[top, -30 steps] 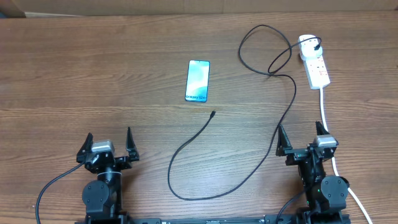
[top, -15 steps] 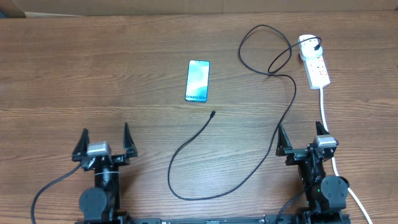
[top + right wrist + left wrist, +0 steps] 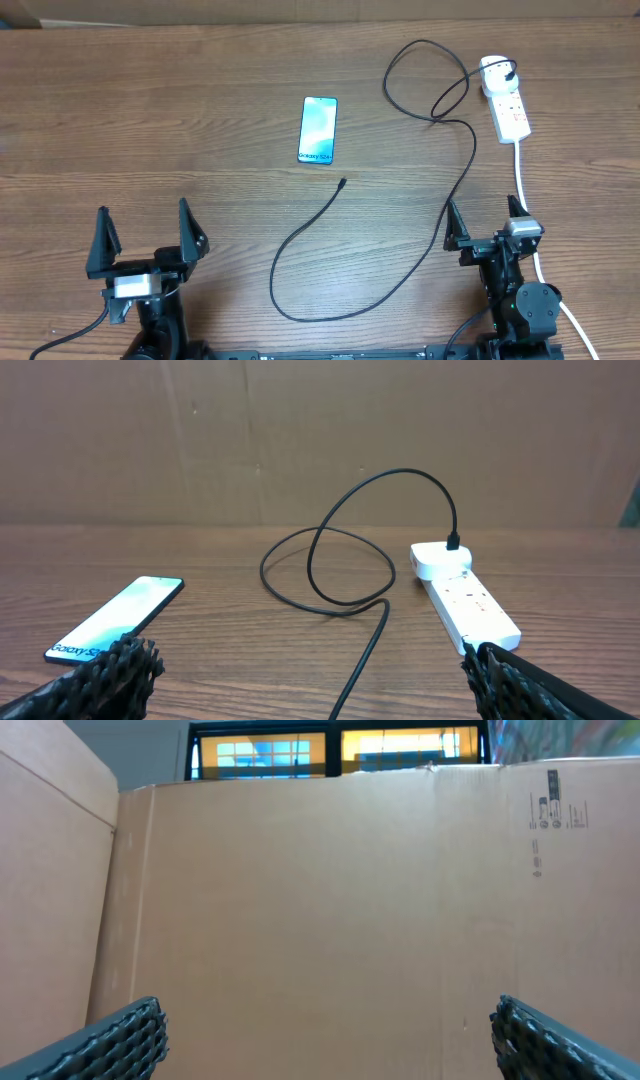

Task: Plug charger to phone and switch on socket
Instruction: 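Raise the left arm and move the open left gripper over the phone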

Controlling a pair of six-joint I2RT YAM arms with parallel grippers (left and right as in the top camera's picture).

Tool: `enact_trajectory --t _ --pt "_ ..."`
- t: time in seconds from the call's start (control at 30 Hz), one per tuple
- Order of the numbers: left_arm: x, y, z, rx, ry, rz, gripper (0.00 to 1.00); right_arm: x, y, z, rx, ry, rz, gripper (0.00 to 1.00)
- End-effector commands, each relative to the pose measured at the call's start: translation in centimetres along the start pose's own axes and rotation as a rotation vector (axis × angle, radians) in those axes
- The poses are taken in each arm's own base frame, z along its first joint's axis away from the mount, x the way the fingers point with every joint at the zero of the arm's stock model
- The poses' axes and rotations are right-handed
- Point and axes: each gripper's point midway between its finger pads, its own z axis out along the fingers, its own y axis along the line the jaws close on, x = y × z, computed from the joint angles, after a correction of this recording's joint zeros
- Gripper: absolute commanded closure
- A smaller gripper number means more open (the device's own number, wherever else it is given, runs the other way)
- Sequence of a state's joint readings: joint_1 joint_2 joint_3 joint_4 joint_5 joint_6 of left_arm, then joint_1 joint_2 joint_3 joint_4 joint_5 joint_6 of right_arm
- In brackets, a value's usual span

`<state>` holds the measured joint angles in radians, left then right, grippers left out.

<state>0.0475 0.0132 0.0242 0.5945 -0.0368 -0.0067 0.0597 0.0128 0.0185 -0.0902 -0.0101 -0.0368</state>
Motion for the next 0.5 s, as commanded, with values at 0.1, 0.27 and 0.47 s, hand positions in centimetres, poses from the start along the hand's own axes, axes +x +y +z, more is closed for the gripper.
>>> enact_trajectory --t 0.1,0.27,0.47 --pt "-5.2 -0.3 1.8 0.011 -0.017 0.063 0.0 0.2 -0.1 0.0 0.006 -0.005 0.007 0.0" --pt "-4.5 -0.9 5.6 0.044 0.29 0.069 0.01 0.2 -0.1 0.0 0.006 -0.005 0.006 0.0" --pt "-3.4 -9.0 8.3 0.523 0.546 -0.071 0.0 0.2 -0.1 0.0 0.006 -0.005 0.006 0.0"
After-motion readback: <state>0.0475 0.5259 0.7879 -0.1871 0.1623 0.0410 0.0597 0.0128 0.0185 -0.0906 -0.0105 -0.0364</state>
